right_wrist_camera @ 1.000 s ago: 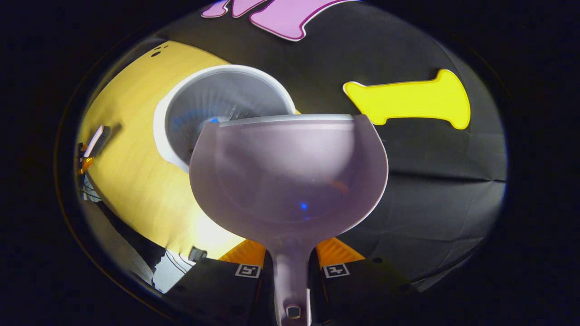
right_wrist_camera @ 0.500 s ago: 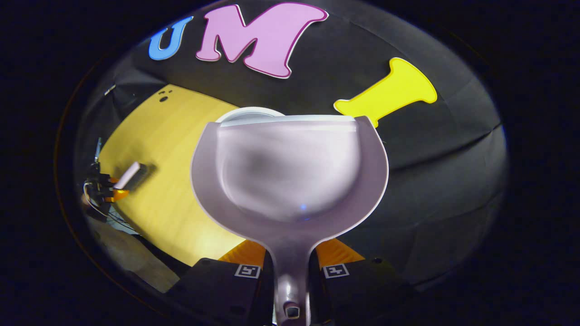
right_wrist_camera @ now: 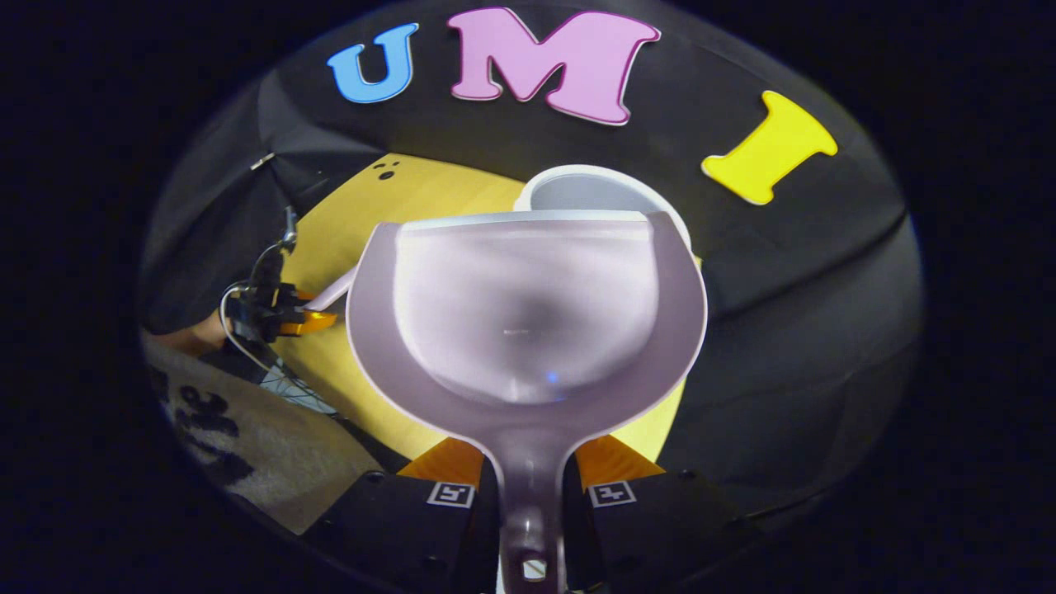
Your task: Pick up the small broom and dustpan from the desktop, sweep the trash into the dustpan with the broom, and then empty the trash into the garbage bin.
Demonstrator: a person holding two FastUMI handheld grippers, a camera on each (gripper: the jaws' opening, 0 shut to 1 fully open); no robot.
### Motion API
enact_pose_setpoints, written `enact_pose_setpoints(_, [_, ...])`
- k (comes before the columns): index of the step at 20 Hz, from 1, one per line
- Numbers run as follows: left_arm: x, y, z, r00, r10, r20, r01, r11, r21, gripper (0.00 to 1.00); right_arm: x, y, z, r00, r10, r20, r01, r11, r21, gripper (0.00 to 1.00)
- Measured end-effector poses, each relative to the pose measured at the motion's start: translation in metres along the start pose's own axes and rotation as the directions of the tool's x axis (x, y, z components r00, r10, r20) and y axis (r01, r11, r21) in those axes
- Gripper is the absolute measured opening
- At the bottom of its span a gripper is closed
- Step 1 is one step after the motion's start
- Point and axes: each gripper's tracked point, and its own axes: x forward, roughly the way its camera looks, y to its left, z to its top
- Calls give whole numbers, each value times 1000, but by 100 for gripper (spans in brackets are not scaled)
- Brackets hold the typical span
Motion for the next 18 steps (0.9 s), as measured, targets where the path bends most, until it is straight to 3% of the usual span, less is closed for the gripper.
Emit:
enact_pose_setpoints(5, [12, 4, 7, 999, 34, -4, -34, 999, 20, 29, 52, 50, -53, 993, 78, -83, -79, 997, -14, 39])
enact_pose_setpoints(6, [16, 6, 9, 999, 42, -5, -42, 999, 24, 29, 67, 54, -61, 992, 78, -97, -80, 997, -14, 35])
enact_pose_setpoints(8, [23, 10, 10, 998, 58, -3, -58, 998, 30, 28, 100, 63, -75, 990, 80, -115, -80, 997, -1, 39])
enact_pose_setpoints(9, [27, 11, 11, 998, 64, -1, -64, 997, 36, 29, 119, 71, -86, 988, 88, -124, -88, 996, 6, 32])
enact_pose_setpoints(10, [31, 15, 13, 997, 72, 0, -72, 996, 46, 29, 137, 76, -98, 985, 94, -143, -93, 996, 10, 38])
enact_pose_setpoints(14, [48, 29, 9, 995, 101, -4, -101, 992, 76, 28, 191, 86, -124, 981, 70, -182, -68, 997, 19, 35])
enact_pose_setpoints(17, [57, 34, 5, 994, 107, -20, -106, 993, 55, 29, 217, 94, -130, 980, 87, -177, -79, 996, 51, 39])
enact_pose_setpoints(18, [60, 37, 5, 993, 118, -23, -117, 992, 57, 29, 222, 95, -131, 980, 86, -178, -76, 995, 59, 32])
